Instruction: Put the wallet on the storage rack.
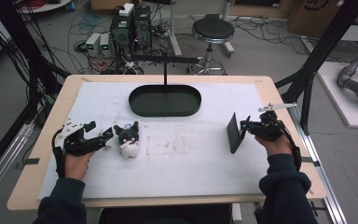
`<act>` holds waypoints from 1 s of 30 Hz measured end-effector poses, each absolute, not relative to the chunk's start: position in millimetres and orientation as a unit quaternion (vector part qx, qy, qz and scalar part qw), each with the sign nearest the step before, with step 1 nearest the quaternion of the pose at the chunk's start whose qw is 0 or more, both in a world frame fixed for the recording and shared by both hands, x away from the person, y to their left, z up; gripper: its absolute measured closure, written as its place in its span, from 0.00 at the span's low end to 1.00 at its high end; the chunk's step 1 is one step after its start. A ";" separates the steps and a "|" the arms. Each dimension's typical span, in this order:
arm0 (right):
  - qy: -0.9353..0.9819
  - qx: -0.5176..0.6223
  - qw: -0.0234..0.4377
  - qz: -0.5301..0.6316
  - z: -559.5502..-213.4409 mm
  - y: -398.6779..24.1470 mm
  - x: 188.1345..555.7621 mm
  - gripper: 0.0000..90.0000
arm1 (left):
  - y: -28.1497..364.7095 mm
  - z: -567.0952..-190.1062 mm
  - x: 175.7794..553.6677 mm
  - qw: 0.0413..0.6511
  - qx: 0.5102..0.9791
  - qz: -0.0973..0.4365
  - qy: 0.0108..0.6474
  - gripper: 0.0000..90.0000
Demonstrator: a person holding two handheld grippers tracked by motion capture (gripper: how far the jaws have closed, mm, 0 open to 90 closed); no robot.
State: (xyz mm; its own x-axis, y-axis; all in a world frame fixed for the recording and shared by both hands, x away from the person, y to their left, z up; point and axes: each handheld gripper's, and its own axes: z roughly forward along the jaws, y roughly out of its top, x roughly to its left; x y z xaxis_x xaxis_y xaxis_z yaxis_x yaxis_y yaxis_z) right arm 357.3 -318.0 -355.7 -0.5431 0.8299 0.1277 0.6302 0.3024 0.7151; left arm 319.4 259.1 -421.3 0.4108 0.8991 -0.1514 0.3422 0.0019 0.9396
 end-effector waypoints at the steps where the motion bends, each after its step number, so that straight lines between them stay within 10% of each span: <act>1: 0.792 0.464 0.131 0.373 -360.6 -317.4 357.7 0.89 | 259.9 -421.4 319.4 0.525 0.655 0.266 0.474 0.24; 4: 0.783 0.467 0.133 0.389 -367.7 -319.4 357.5 0.85 | 260.4 -421.7 319.2 0.525 0.654 0.267 0.475 0.24; 8: 0.765 0.466 0.168 0.410 -365.3 -321.2 352.1 0.59 | 259.4 -421.6 318.9 0.523 0.656 0.266 0.475 0.24; 9: 0.752 0.469 0.209 0.412 -363.6 -319.7 345.9 0.38 | 259.1 -421.7 318.9 0.522 0.656 0.267 0.475 0.24; 13: 0.725 0.487 0.275 0.401 -362.6 -314.1 335.8 0.21 | 258.5 -422.0 318.9 0.522 0.656 0.267 0.475 0.24; 25: 0.748 0.497 0.302 0.321 -385.0 -284.0 335.8 0.23 | 258.1 -422.1 320.4 0.523 0.659 0.264 0.472 0.24; 30: 0.767 0.490 0.266 0.317 -397.8 -284.5 341.2 0.53 | 259.1 -422.2 320.1 0.523 0.657 0.265 0.474 0.24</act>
State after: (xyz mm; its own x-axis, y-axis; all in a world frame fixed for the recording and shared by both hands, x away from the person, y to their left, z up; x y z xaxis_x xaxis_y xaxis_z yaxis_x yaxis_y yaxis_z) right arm 341.2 -284.5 -397.8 -0.3778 0.9207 -0.0981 0.5834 0.3189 0.7470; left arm 320.1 259.1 -422.2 0.4110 0.8996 -0.1473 0.3452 -0.0040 0.9385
